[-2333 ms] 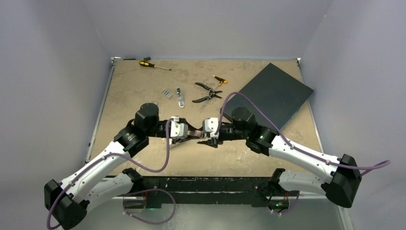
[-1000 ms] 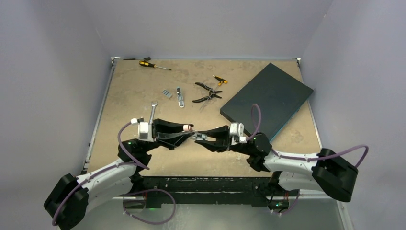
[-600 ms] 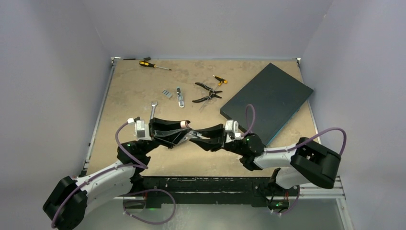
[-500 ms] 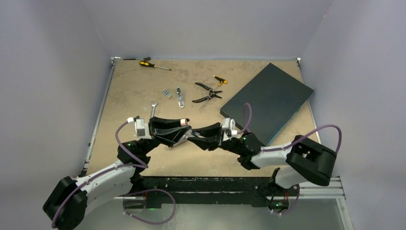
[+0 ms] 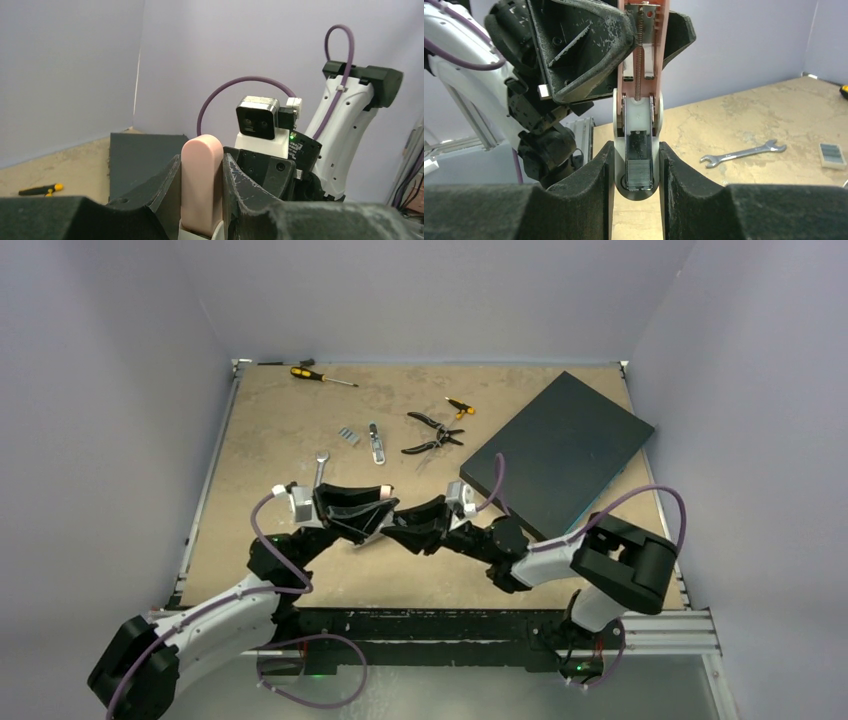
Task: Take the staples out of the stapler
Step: Unload the staple at the center of the board.
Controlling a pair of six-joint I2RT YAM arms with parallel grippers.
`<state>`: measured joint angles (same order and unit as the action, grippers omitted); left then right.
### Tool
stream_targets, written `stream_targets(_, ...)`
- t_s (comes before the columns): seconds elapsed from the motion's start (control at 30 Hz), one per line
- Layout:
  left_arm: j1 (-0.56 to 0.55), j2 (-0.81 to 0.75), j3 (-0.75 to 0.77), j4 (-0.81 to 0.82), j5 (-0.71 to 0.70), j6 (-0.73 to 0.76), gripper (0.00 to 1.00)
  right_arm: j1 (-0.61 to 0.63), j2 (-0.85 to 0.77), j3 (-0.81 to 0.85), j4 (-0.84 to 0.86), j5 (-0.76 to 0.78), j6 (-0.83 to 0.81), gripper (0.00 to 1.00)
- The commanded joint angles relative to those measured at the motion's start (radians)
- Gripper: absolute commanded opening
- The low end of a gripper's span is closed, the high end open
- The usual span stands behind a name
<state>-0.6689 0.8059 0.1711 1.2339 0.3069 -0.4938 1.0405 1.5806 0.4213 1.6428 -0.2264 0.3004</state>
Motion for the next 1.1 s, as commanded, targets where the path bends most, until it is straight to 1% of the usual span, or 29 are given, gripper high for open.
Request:
stream_targets(0.0,-0.003,-0.141,0.082,0.206,-0.039,0.065,0.0,0.002,-0.065,-0.071,0.025,0.038,-0.139,0.26)
stream_targets(0.13,-0.003,-0.199,0.103,0.025,-0.007,0.14,0.0,0.002,-0.212,-0.085,-0.2,0.053,-0.226,0.37)
stream_targets(0.27,-0.004,-0.216,0.129,-0.117,0.028,0.21,0.0,0.001,-0.343,-0.081,-0.384,0.057,-0.295,0.47)
stream_targets(0.37,-0.003,-0.215,0.146,-0.178,0.046,0.242,0.0,0.001,-0.411,-0.081,-0.496,0.035,-0.344,0.54)
stream_targets(0.47,-0.003,-0.214,0.159,-0.229,0.052,0.27,0.0,0.001,-0.471,-0.078,-0.586,0.023,-0.366,0.58)
stream_targets(0.6,-0.003,-0.209,0.204,-0.376,0.052,0.327,0.0,0.001,-0.571,-0.078,-0.709,0.049,-0.376,0.61)
stream_targets(0.7,-0.004,-0.185,0.245,-0.515,0.054,0.388,0.0,0.001,-0.677,-0.081,-0.825,0.12,-0.362,0.62)
stream_targets(0.87,-0.005,-0.067,0.271,-0.623,0.1,0.474,0.0,0.001,-0.891,-0.083,-1.048,0.283,-0.312,0.62)
stream_targets(1.0,-0.009,0.071,0.303,-0.702,0.151,0.567,0.0,0.0,-1.039,-0.068,-1.202,0.369,-0.264,0.62)
stream_targets(1.07,-0.031,0.128,0.338,-0.774,0.144,0.628,0.0,0.0,-1.095,-0.053,-1.274,0.407,-0.251,0.62)
